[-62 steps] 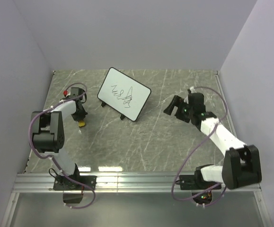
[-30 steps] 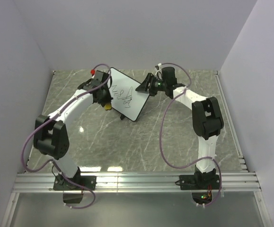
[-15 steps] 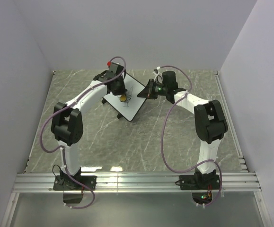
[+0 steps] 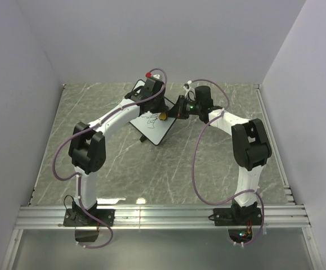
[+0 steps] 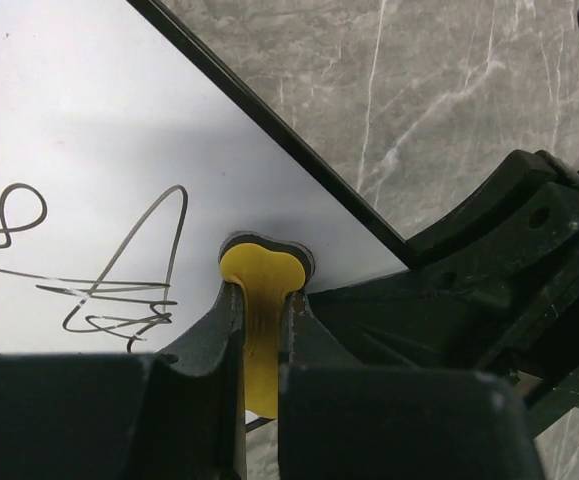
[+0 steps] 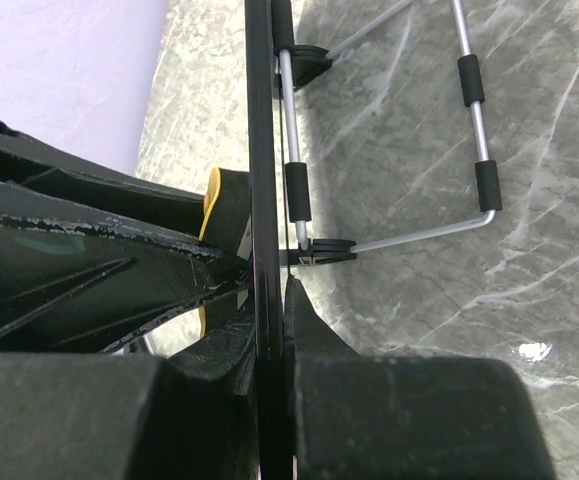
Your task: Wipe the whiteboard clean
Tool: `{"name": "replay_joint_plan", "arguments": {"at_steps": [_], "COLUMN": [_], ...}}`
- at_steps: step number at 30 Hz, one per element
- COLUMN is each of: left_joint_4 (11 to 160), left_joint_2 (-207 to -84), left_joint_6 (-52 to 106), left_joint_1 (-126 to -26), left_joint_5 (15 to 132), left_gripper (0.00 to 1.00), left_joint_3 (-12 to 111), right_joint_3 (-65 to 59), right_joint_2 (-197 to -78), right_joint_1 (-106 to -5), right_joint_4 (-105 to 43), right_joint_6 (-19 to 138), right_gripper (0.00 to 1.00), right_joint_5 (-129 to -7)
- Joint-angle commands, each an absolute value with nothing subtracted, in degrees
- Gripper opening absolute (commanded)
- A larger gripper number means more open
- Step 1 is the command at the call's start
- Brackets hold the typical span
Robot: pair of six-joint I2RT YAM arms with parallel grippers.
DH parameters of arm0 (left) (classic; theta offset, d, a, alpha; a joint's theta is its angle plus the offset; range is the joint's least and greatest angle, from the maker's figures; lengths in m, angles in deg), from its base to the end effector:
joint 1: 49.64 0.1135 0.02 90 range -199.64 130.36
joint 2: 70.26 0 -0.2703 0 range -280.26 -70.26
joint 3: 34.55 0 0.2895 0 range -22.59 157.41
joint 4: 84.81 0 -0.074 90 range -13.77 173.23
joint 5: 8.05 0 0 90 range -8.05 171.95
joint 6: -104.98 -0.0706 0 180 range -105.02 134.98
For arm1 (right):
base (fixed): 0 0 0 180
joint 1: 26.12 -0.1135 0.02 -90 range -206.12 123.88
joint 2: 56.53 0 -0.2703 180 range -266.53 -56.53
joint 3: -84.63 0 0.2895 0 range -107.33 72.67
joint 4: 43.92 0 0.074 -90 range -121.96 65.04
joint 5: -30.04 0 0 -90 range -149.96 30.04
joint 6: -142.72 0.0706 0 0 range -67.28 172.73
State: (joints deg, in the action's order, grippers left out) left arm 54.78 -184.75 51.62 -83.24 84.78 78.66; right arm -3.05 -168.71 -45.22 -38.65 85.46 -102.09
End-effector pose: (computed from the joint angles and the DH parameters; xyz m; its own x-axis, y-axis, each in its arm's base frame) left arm 0.4429 -0.2901 0.2569 -0.7560 -0.2133 -0.6188 0.0883 0.9035 -0.4193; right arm 0.4524 0.2068 0.1810 -0.8235 0.1393 -0.5500 -0.4132 0.5171 0.7496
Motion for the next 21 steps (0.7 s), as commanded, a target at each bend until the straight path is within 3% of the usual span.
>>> {"name": "replay_joint_plan", "arguments": {"at_steps": [1, 12, 21], "left_joint_4": [61.7, 70.4, 73.9], "left_joint_2": [-187.5, -191.0, -188.0], "left_joint_6": [51.5, 54.9, 56.8], "left_joint_1": [-82.2, -75.7, -82.6], "left_joint_5": [84.1, 82.7, 86.1], "left_gripper": [0.00, 0.00, 0.00], "left_joint_3": [79.6, 77.5, 70.6], "right_joint_3": [-1.0, 0.8, -0.1], "right_joint_2": [-166.7, -165.1, -166.8], "right_joint_1": [-45.5, -45.8, -45.7], "right_joint_4": [-29.9, -27.8, -27.9], "right_joint_6": [84.8, 84.9, 85.7], "right_gripper": [0.00, 0.00, 0.00], "right_joint_5": [-100.9, -102.7, -102.7]}}
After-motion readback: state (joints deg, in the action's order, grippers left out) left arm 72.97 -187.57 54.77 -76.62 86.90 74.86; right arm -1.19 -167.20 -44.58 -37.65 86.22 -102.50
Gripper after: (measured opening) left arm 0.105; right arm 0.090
